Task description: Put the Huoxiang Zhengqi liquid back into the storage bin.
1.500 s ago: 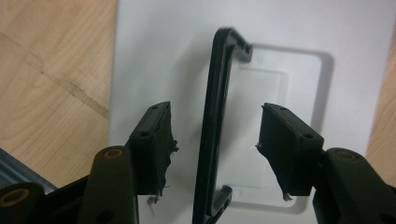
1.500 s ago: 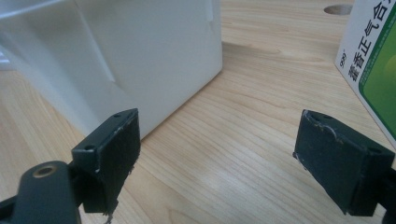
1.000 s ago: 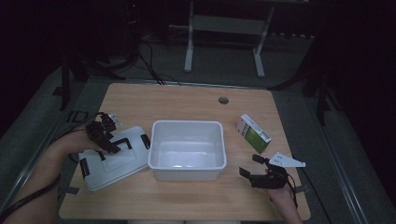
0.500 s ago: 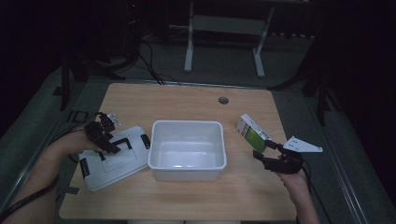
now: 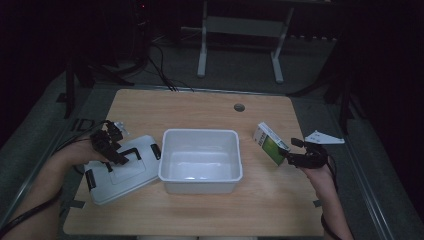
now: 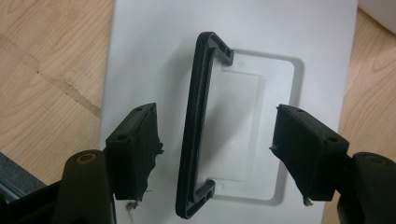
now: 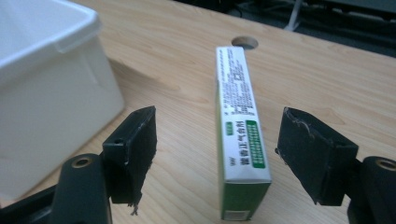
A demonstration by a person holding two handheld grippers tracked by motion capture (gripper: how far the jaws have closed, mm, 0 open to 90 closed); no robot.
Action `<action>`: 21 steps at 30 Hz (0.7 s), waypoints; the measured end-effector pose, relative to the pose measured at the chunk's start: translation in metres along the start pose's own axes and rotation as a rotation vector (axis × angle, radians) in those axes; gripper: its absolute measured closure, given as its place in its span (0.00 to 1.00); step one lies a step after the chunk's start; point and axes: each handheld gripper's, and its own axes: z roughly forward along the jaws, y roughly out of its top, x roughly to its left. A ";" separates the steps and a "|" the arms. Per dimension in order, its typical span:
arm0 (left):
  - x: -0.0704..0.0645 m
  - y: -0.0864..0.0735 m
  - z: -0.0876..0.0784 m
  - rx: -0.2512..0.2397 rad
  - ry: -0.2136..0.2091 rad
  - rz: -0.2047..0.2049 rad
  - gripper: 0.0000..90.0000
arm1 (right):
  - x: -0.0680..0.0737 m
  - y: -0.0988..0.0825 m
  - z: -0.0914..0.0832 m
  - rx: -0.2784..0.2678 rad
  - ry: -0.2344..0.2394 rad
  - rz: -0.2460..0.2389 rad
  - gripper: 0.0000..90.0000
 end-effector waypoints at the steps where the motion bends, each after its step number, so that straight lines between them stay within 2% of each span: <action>1: 0.000 0.000 0.000 -0.002 0.000 0.000 0.35 | -0.002 0.000 0.003 0.008 -0.007 0.002 0.31; 6: 0.000 0.000 0.004 0.006 -0.008 0.006 0.35 | -0.012 -0.004 0.017 0.051 -0.010 0.025 0.31; 7: 0.001 0.000 0.004 0.008 -0.012 0.004 0.35 | -0.014 -0.005 0.019 0.059 -0.013 0.027 0.34; 10: 0.002 0.000 0.005 0.009 -0.014 0.002 0.35 | -0.018 -0.005 0.024 0.066 -0.007 0.041 0.35; 21: 0.001 0.002 0.005 0.008 -0.010 0.008 0.35 | -0.025 -0.002 0.045 0.136 0.000 0.021 0.46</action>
